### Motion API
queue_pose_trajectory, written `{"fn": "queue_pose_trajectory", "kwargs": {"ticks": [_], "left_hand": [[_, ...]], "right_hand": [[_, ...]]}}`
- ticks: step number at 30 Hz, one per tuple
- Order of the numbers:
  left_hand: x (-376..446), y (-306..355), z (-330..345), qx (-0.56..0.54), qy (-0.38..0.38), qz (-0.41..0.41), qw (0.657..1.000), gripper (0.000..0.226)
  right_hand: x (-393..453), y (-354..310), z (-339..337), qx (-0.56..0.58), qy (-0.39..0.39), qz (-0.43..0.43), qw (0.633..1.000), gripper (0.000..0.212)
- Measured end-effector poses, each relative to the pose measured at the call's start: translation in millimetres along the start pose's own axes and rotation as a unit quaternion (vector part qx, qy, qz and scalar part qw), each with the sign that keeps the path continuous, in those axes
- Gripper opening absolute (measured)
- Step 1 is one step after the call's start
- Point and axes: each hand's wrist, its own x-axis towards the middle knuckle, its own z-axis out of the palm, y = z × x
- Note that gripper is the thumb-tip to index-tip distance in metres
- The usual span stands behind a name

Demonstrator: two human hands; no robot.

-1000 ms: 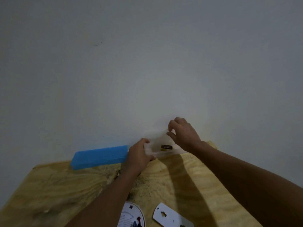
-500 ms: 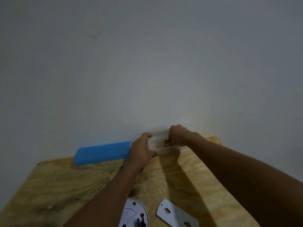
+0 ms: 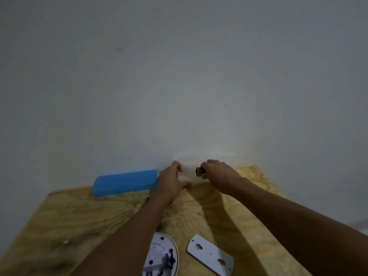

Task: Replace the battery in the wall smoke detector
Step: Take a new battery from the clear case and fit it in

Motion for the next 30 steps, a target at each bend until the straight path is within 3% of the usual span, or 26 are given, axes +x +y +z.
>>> {"fn": "queue_pose_trajectory", "kwargs": {"ticks": [13,21,30], "left_hand": [[-21,16,-16,0.032,-0.043,0.002,0.999,0.045],[-63,-1,-71,-0.004,-0.139,-0.023,0.99,0.042],[-157,-12,-118,0.039,-0.146,0.026,0.988,0.043]], "right_hand": [[-35,-20,-25,0.064,-0.008,0.049,0.997,0.025],[-55,-43,-53,0.104,0.003,-0.01,0.994,0.021],[-107,-95,-63,0.106,-0.02,-0.077,0.991,0.029]]}}
